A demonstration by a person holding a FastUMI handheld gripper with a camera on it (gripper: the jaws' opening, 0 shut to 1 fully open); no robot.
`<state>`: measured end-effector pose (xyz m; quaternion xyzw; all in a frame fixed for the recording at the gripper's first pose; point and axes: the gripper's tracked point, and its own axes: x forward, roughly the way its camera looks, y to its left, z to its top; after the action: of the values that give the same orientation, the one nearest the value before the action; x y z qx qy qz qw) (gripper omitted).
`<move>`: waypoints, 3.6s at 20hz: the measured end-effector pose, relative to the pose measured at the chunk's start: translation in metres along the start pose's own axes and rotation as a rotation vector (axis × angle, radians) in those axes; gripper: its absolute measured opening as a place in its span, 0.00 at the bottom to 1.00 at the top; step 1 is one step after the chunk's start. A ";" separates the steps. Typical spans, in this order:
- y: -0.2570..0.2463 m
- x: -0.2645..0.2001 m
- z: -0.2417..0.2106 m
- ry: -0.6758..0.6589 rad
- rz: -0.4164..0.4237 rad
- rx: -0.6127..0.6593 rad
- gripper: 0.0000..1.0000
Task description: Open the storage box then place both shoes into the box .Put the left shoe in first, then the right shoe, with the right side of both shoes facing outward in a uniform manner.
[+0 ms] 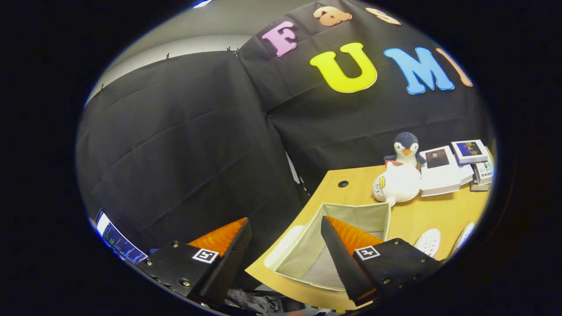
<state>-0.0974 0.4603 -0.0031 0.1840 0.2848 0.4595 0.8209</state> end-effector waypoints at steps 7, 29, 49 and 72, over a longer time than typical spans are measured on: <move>-0.085 -0.037 0.005 -0.029 -0.172 -0.044 0.97; -0.294 -0.070 -0.111 0.235 -0.475 0.047 0.98; -0.340 -0.062 -0.209 0.505 -0.494 0.216 0.83; -0.312 -0.062 -0.181 0.399 -0.461 0.532 0.01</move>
<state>-0.0355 0.2550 -0.2999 0.2286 0.5812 0.2005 0.7548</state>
